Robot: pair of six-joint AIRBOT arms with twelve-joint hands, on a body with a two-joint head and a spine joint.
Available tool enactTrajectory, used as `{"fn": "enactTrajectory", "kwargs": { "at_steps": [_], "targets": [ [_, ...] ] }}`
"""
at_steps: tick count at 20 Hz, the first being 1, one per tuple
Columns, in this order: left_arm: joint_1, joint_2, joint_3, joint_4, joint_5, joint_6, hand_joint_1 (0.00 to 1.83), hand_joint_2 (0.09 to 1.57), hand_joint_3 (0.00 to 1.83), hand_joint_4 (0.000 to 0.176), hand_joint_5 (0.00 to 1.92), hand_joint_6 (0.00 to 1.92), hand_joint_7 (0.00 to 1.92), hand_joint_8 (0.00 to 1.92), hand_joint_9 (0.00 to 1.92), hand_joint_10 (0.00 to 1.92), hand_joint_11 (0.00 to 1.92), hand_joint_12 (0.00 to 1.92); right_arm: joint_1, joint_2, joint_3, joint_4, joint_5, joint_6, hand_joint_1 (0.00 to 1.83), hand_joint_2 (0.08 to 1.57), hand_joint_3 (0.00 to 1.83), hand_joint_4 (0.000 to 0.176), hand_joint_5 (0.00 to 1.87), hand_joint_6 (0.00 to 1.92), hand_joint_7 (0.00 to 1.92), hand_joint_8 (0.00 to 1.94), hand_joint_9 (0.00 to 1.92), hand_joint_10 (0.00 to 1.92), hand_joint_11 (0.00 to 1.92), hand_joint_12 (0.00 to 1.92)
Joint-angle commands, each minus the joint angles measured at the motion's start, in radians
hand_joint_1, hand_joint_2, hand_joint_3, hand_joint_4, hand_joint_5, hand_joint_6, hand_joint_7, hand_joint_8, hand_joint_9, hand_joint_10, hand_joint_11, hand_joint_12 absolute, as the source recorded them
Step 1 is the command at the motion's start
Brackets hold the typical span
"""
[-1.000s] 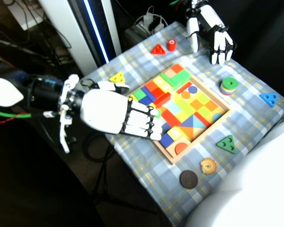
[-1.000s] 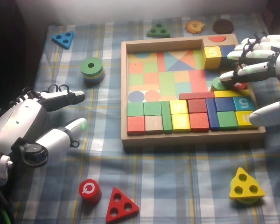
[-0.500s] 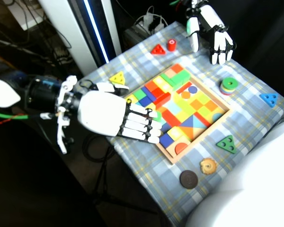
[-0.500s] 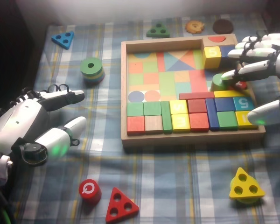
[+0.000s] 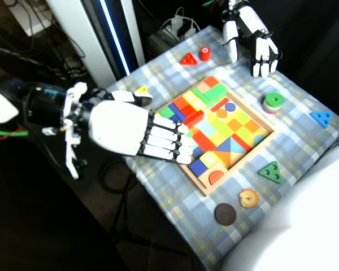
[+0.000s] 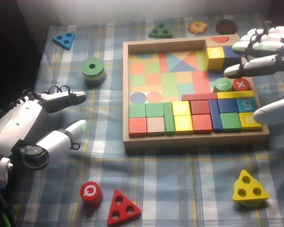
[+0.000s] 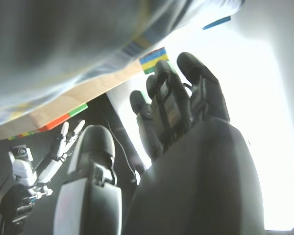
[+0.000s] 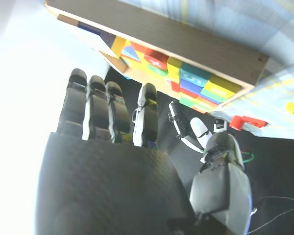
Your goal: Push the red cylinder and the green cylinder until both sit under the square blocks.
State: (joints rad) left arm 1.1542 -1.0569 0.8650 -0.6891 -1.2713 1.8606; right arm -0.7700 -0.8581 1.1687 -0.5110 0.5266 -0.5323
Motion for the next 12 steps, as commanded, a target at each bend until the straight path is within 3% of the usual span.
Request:
{"fn": "enactTrajectory", "kwargs": {
  "at_steps": [1, 5, 6, 7, 8, 9, 10, 11, 12],
  "targets": [
    [-0.003, -0.001, 0.001, 0.039, -0.106, -0.006, 0.63, 1.34, 0.0, 0.04, 0.61, 0.0, 0.47, 0.0, 0.45, 0.0, 0.0, 0.74, 0.017, 0.012, -0.006, 0.059, 0.114, -0.025, 0.0, 0.94, 0.0, 0.176, 0.27, 0.0, 0.03, 0.0, 0.0, 0.0, 0.0, 0.0],
    [0.0, 0.0, 0.002, 0.036, -0.113, -0.006, 0.63, 1.33, 0.0, 0.048, 0.61, 0.0, 0.47, 0.0, 0.46, 0.0, 0.01, 0.77, -0.019, 0.034, -0.029, 0.22, 0.224, -0.085, 0.0, 1.01, 0.02, 0.176, 0.23, 0.0, 0.01, 0.0, 0.0, 0.0, 0.0, 0.0],
    [0.0, 0.001, 0.002, 0.035, -0.117, -0.006, 0.61, 1.33, 0.0, 0.06, 0.6, 0.0, 0.47, 0.0, 0.45, 0.0, 0.0, 0.76, -0.06, 0.042, -0.045, 0.305, 0.268, -0.151, 0.0, 1.01, 0.02, 0.17, 0.21, 0.0, 0.0, 0.0, 0.0, 0.0, 0.0, 0.0],
    [0.0, 0.003, 0.002, 0.034, -0.121, -0.006, 0.59, 1.34, 0.0, 0.059, 0.59, 0.0, 0.46, 0.0, 0.46, 0.0, 0.0, 0.79, -0.095, 0.05, -0.069, 0.389, 0.311, -0.229, 0.0, 1.02, 0.02, 0.117, 0.21, 0.0, 0.0, 0.0, 0.0, 0.0, 0.0, 0.0],
    [-0.001, 0.006, 0.0, 0.033, -0.129, -0.006, 0.6, 1.35, 0.0, 0.058, 0.59, 0.0, 0.46, 0.0, 0.47, 0.0, 0.0, 0.78, -0.138, 0.057, -0.093, 0.474, 0.364, -0.294, 0.0, 1.05, 0.01, 0.081, 0.2, 0.0, 0.0, 0.0, 0.0, 0.0, 0.0, 0.0],
    [0.0, 0.008, -0.001, 0.031, -0.134, -0.006, 0.62, 1.35, 0.0, 0.064, 0.58, 0.0, 0.45, 0.0, 0.45, 0.0, 0.0, 0.73, -0.184, 0.06, -0.109, 0.538, 0.419, -0.326, 0.0, 1.09, 0.02, 0.068, 0.19, 0.0, 0.02, 0.01, 0.0, 0.0, 0.0, 0.0],
    [0.002, 0.012, -0.004, 0.027, -0.142, -0.006, 0.63, 1.35, 0.0, 0.054, 0.59, 0.0, 0.46, 0.0, 0.45, 0.01, 0.0, 0.75, -0.25, 0.061, -0.127, 0.615, 0.493, -0.349, 0.0, 1.09, 0.02, 0.054, 0.18, 0.0, 0.02, 0.0, 0.0, 0.0, 0.04, 0.02],
    [0.001, 0.015, -0.006, 0.027, -0.143, -0.006, 0.71, 1.33, 0.0, 0.032, 0.62, 0.01, 0.48, 0.01, 0.46, 0.01, 0.0, 0.77, -0.301, 0.063, -0.142, 0.672, 0.56, -0.36, 0.0, 1.09, 0.02, 0.041, 0.18, 0.0, 0.02, 0.01, 0.0, 0.0, 0.02, 0.01],
    [-0.006, 0.017, -0.008, 0.028, -0.144, -0.006, 0.75, 1.32, 0.0, 0.021, 0.64, 0.01, 0.49, 0.01, 0.47, 0.01, 0.0, 0.81, -0.385, 0.065, -0.163, 0.754, 0.667, -0.373, 0.0, 1.13, 0.01, 0.015, 0.2, 0.0, 0.06, 0.0, 0.0, 0.0, 0.0, 0.0]
  ]
}}
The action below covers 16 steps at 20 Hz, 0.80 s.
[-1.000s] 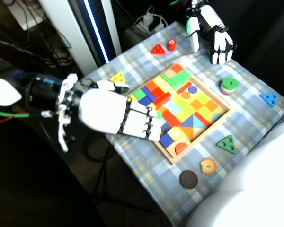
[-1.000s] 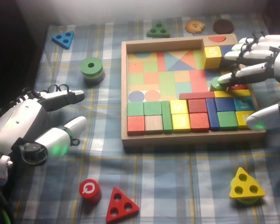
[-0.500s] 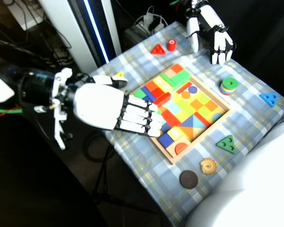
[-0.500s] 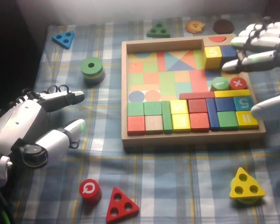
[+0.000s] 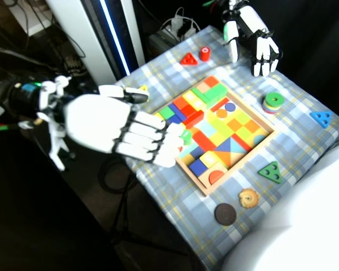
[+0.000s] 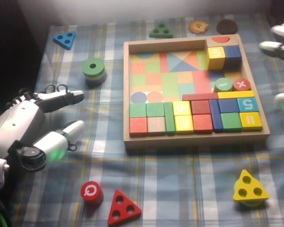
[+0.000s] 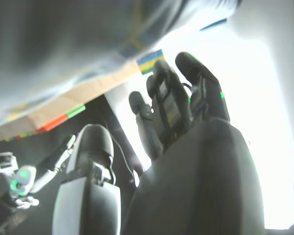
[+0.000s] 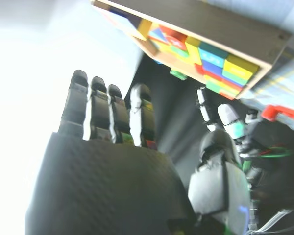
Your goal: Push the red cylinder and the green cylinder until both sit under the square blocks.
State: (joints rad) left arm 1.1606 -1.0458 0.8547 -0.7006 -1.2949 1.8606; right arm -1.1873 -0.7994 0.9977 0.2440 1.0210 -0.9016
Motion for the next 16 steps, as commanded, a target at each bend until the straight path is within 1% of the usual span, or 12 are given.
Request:
{"fn": "enactTrajectory", "kwargs": {
  "at_steps": [1, 2, 3, 4, 5, 6, 7, 9, 12, 13, 15, 16],
  "targets": [
    [-0.017, 0.008, 0.0, 0.046, -0.123, -0.006, 0.78, 1.31, 0.0, 0.018, 0.64, 0.01, 0.5, 0.01, 0.48, 0.01, 0.0, 0.83, -0.026, 0.008, -0.005, 0.056, 0.243, -0.01, 0.0, 1.16, 0.02, 0.008, 0.19, 0.0, 0.06, 0.0, 0.0, 0.0, 0.0, 0.0],
    [-0.021, 0.011, -0.002, 0.053, -0.129, -0.006, 0.75, 1.32, 0.0, 0.025, 0.64, 0.0, 0.5, 0.0, 0.5, 0.01, 0.0, 0.88, -0.088, 0.009, -0.017, 0.111, 0.308, -0.013, 0.0, 1.18, 0.02, 0.0, 0.2, 0.01, 0.09, 0.01, 0.01, 0.01, 0.0, 0.0],
    [-0.027, 0.015, -0.004, 0.059, -0.135, -0.006, 0.77, 1.32, 0.0, 0.0, 0.67, 0.01, 0.52, 0.0, 0.51, 0.01, 0.0, 0.95, -0.144, 0.01, -0.037, 0.16, 0.384, -0.018, 0.0, 1.17, 0.02, 0.0, 0.2, 0.01, 0.1, 0.02, 0.02, 0.01, 0.0, 0.0],
    [-0.035, 0.018, -0.006, 0.065, -0.138, -0.006, 0.81, 1.32, 0.0, 0.0, 0.69, 0.0, 0.54, 0.0, 0.55, 0.02, 0.0, 1.04, -0.166, 0.011, -0.063, 0.197, 0.458, -0.027, 0.0, 1.18, 0.02, 0.003, 0.2, 0.0, 0.11, 0.02, 0.02, 0.01, 0.0, 0.0],
    [-0.031, 0.021, -0.009, 0.065, -0.148, -0.006, 0.81, 1.32, 0.0, 0.0, 0.69, 0.0, 0.54, 0.0, 0.55, 0.02, 0.0, 1.04, -0.182, 0.006, -0.074, 0.22, 0.493, -0.029, 0.0, 1.18, 0.02, 0.003, 0.2, 0.0, 0.11, 0.02, 0.02, 0.01, 0.0, 0.0],
    [-0.027, 0.024, -0.013, 0.065, -0.155, -0.006, 0.84, 1.32, 0.0, 0.0, 0.69, 0.0, 0.54, 0.0, 0.55, 0.02, 0.0, 1.05, -0.193, -0.001, -0.081, 0.235, 0.515, -0.03, 0.0, 1.17, 0.01, 0.026, 0.2, 0.0, 0.11, 0.02, 0.02, 0.0, 0.0, 0.0],
    [-0.018, 0.032, -0.021, 0.064, -0.169, -0.006, 0.88, 1.31, 0.0, 0.0, 0.71, 0.01, 0.56, 0.01, 0.55, 0.02, 0.0, 1.08, -0.208, -0.014, -0.09, 0.259, 0.549, -0.03, 0.0, 1.21, 0.02, 0.034, 0.22, 0.01, 0.13, 0.02, 0.02, 0.01, 0.0, 0.0],
    [-0.014, 0.037, -0.03, 0.065, -0.186, -0.006, 0.87, 1.32, 0.0, 0.0, 0.71, 0.01, 0.56, 0.01, 0.55, 0.02, 0.0, 1.09, -0.226, -0.028, -0.101, 0.282, 0.591, -0.03, 0.0, 1.19, 0.01, 0.045, 0.22, 0.01, 0.13, 0.02, 0.03, 0.01, 0.0, 0.0],
    [-0.009, 0.043, -0.038, 0.069, -0.219, -0.006, 0.84, 1.31, 0.0, 0.0, 0.7, 0.0, 0.55, 0.0, 0.52, 0.01, 0.0, 1.15, -0.252, -0.052, -0.126, 0.328, 0.684, -0.03, 0.0, 1.21, 0.0, 0.052, 0.25, 0.01, 0.17, 0.01, 0.07, 0.01, 0.03, 0.01],
    [-0.006, 0.044, -0.042, 0.069, -0.232, -0.006, 0.86, 1.3, 0.0, 0.0, 0.71, 0.0, 0.56, 0.0, 0.52, 0.01, 0.0, 1.19, -0.259, -0.073, -0.131, 0.354, 0.729, -0.03, 0.0, 1.22, 0.01, 0.027, 0.27, 0.01, 0.2, 0.02, 0.11, 0.03, 0.09, 0.04],
    [0.004, 0.042, -0.046, 0.062, -0.24, -0.006, 0.94, 1.3, 0.0, 0.0, 0.71, 0.0, 0.55, 0.0, 0.52, 0.01, 0.0, 1.18, -0.259, -0.102, -0.131, 0.39, 0.741, -0.03, 0.0, 1.25, 0.02, 0.007, 0.27, 0.01, 0.2, 0.01, 0.1, 0.01, 0.08, 0.04],
    [0.008, 0.036, -0.047, 0.06, -0.246, -0.006, 0.97, 1.3, 0.0, 0.0, 0.71, 0.0, 0.55, 0.0, 0.51, 0.0, 0.0, 1.17, -0.25, -0.115, -0.129, 0.393, 0.741, -0.03, 0.0, 1.23, 0.01, 0.032, 0.27, 0.01, 0.2, 0.01, 0.1, 0.01, 0.08, 0.03]
  ]
}}
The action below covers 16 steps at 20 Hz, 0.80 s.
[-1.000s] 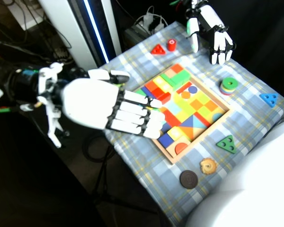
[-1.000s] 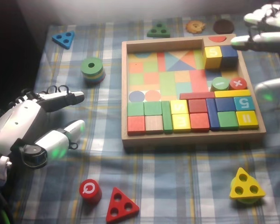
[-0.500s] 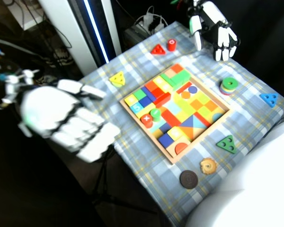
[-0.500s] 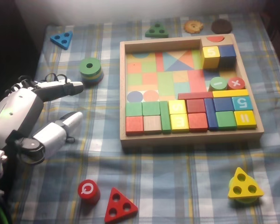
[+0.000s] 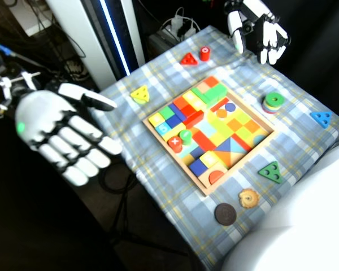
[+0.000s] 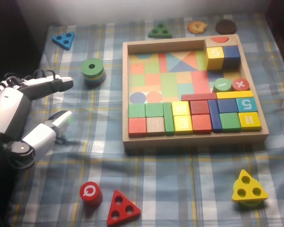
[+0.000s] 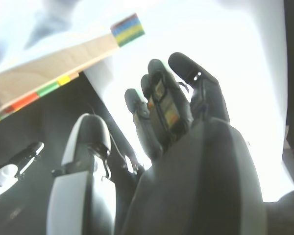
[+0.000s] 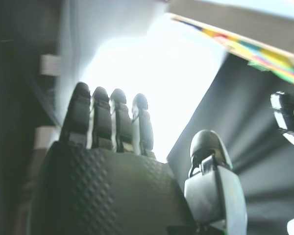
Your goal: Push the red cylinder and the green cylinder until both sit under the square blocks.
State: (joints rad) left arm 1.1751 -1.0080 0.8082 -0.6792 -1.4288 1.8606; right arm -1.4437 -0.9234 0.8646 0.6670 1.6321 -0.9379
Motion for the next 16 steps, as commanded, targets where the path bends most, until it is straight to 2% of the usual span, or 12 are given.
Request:
{"fn": "enactTrajectory", "kwargs": {
  "at_steps": [1, 2, 4, 5, 6, 7, 8, 10, 13, 14, 15, 16],
  "targets": [
    [-0.003, -0.007, 0.0, 0.037, -0.115, -0.006, 0.94, 1.3, 0.0, 0.0, 0.71, 0.0, 0.54, 0.0, 0.52, 0.01, 0.0, 1.2, 0.015, -0.001, 0.006, -0.028, 0.13, 0.006, 0.0, 1.21, 0.0, 0.036, 0.29, 0.02, 0.22, 0.02, 0.12, 0.02, 0.1, 0.04],
    [-0.002, -0.013, 0.0, 0.036, -0.118, -0.006, 0.88, 1.31, 0.0, 0.0, 0.71, 0.0, 0.54, 0.0, 0.51, 0.0, 0.0, 1.16, 0.022, -0.012, 0.008, -0.022, 0.13, 0.006, 0.0, 1.21, 0.0, 0.043, 0.33, 0.02, 0.24, 0.02, 0.1, 0.01, 0.03, 0.01],
    [-0.002, -0.019, 0.003, 0.037, -0.114, -0.006, 0.86, 1.32, 0.01, 0.0, 0.68, 0.0, 0.52, 0.0, 0.5, 0.0, 0.0, 1.13, 0.023, -0.033, 0.009, -0.015, 0.13, 0.006, 0.0, 1.23, 0.0, 0.055, 0.34, 0.01, 0.24, 0.0, 0.08, 0.0, 0.01, 0.0],
    [-0.002, -0.018, 0.004, 0.048, -0.104, -0.006, 0.87, 1.32, 0.0, 0.0, 0.68, 0.0, 0.52, 0.0, 0.5, 0.0, 0.0, 1.09, 0.023, -0.045, 0.009, -0.002, 0.13, 0.006, 0.04, 1.27, 0.01, 0.028, 0.35, 0.01, 0.26, 0.01, 0.11, 0.01, 0.05, 0.02],
    [-0.002, -0.018, 0.004, 0.054, -0.102, -0.006, 0.87, 1.32, 0.0, 0.01, 0.67, 0.0, 0.51, 0.0, 0.49, 0.0, 0.0, 1.01, 0.026, -0.053, 0.01, 0.006, 0.131, 0.006, 0.06, 1.27, 0.01, 0.026, 0.36, 0.01, 0.29, 0.01, 0.15, 0.02, 0.09, 0.04],
    [0.0, -0.018, 0.003, 0.056, -0.113, -0.006, 0.83, 1.32, 0.0, 0.013, 0.68, 0.0, 0.51, 0.0, 0.48, 0.0, 0.0, 0.95, 0.044, -0.063, 0.01, 0.013, 0.131, 0.006, 0.19, 1.3, 0.01, 0.0, 0.42, 0.02, 0.36, 0.03, 0.25, 0.04, 0.2, 0.09],
    [0.004, -0.021, 0.002, 0.056, -0.125, -0.006, 0.83, 1.34, 0.01, 0.026, 0.67, 0.0, 0.5, 0.0, 0.46, 0.0, 0.0, 0.93, 0.063, -0.063, 0.01, 0.012, 0.131, 0.006, 0.35, 1.36, 0.0, 0.0, 0.51, 0.01, 0.46, 0.01, 0.38, 0.02, 0.33, 0.11],
    [0.007, -0.026, 0.003, 0.055, -0.132, -0.006, 0.83, 1.35, 0.01, 0.01, 0.67, 0.0, 0.5, 0.0, 0.47, 0.0, 0.0, 1.01, 0.071, -0.07, 0.007, 0.005, 0.131, 0.011, 0.34, 1.36, 0.0, 0.0, 0.56, 0.0, 0.5, 0.0, 0.43, 0.01, 0.36, 0.1],
    [0.017, -0.026, -0.005, 0.057, -0.156, -0.006, 0.81, 1.36, 0.01, 0.002, 0.66, 0.0, 0.5, 0.0, 0.46, 0.0, 0.0, 1.0, 0.07, -0.08, 0.006, 0.002, 0.131, 0.023, 0.33, 1.37, 0.0, 0.0, 0.54, 0.0, 0.52, 0.01, 0.45, 0.01, 0.35, 0.09],
    [0.019, -0.026, -0.009, 0.06, -0.164, -0.006, 0.81, 1.35, 0.0, 0.017, 0.66, 0.0, 0.5, 0.0, 0.46, 0.0, 0.0, 0.96, 0.073, -0.081, 0.008, 0.001, 0.131, 0.023, 0.35, 1.34, 0.0, 0.0, 0.51, 0.0, 0.5, 0.0, 0.44, 0.0, 0.34, 0.08],
    [0.019, -0.025, -0.011, 0.061, -0.168, -0.006, 0.81, 1.35, 0.0, 0.017, 0.66, 0.0, 0.5, 0.0, 0.46, 0.0, 0.0, 0.96, 0.083, -0.084, 0.014, -0.003, 0.131, 0.023, 0.35, 1.34, 0.0, 0.0, 0.51, 0.0, 0.5, 0.0, 0.44, 0.0, 0.34, 0.08],
    [0.024, -0.024, -0.011, 0.06, -0.169, -0.006, 0.83, 1.34, 0.0, 0.027, 0.67, 0.01, 0.5, 0.0, 0.46, 0.0, 0.0, 0.92, 0.092, -0.092, 0.023, -0.009, 0.131, 0.024, 0.37, 1.32, 0.0, 0.009, 0.51, 0.0, 0.49, 0.0, 0.43, 0.0, 0.36, 0.08]
  ]
}}
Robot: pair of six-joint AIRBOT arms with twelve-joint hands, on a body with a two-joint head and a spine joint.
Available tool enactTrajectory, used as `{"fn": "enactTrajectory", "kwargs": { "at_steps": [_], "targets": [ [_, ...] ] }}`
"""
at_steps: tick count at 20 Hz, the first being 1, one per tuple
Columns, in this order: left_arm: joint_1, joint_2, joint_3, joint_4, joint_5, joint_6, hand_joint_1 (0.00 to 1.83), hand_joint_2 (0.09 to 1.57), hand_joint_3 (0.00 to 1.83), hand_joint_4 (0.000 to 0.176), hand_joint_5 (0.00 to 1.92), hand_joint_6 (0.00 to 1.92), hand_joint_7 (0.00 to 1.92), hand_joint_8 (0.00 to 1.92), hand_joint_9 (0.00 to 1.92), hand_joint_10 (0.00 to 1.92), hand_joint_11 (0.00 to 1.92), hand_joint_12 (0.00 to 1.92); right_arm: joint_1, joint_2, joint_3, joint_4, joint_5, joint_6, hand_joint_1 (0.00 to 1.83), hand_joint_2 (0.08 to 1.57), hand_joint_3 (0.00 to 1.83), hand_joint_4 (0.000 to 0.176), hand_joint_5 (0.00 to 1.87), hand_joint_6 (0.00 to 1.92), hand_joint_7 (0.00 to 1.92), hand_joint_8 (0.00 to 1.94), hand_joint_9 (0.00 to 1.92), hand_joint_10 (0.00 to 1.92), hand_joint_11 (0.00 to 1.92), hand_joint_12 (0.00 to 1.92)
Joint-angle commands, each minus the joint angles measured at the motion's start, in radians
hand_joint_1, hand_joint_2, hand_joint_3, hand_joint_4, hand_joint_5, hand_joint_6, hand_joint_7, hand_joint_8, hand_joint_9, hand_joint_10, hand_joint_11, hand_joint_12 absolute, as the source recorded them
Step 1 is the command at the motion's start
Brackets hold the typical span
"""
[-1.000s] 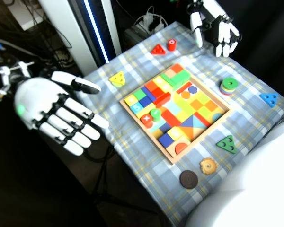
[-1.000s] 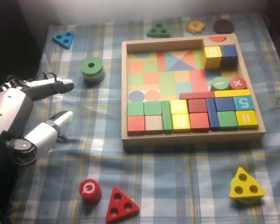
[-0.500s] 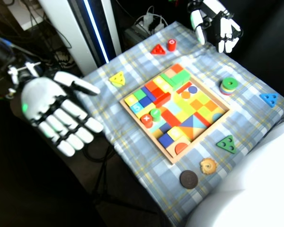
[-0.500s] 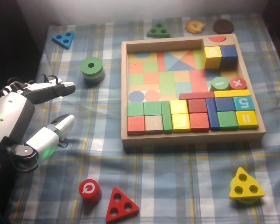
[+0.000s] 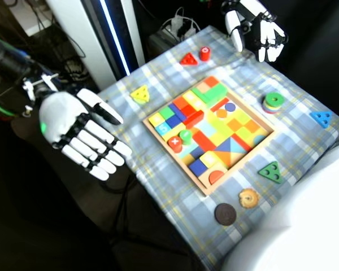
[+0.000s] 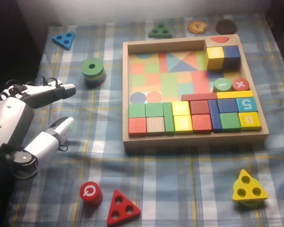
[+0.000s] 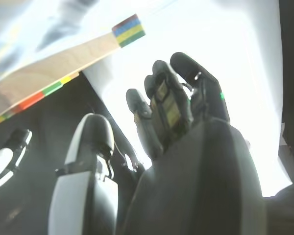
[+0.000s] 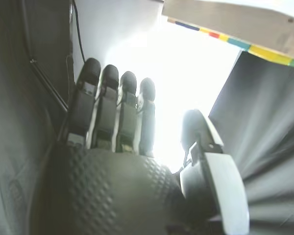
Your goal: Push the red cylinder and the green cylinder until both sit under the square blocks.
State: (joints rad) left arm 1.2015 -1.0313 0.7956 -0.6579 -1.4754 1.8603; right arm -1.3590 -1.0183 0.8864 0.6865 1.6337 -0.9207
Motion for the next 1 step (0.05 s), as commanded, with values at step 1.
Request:
{"fn": "enactTrajectory", "kwargs": {
  "at_steps": [1],
  "targets": [
    [0.001, -0.001, 0.004, 0.034, -0.12, -0.006, 0.83, 1.34, 0.0, 0.027, 0.67, 0.01, 0.5, 0.0, 0.46, 0.0, 0.0, 0.92, 0.012, -0.004, 0.009, -0.034, 0.13, 0.013, 0.37, 1.32, 0.0, 0.009, 0.51, 0.0, 0.49, 0.0, 0.43, 0.0, 0.36, 0.08]
  ]
}}
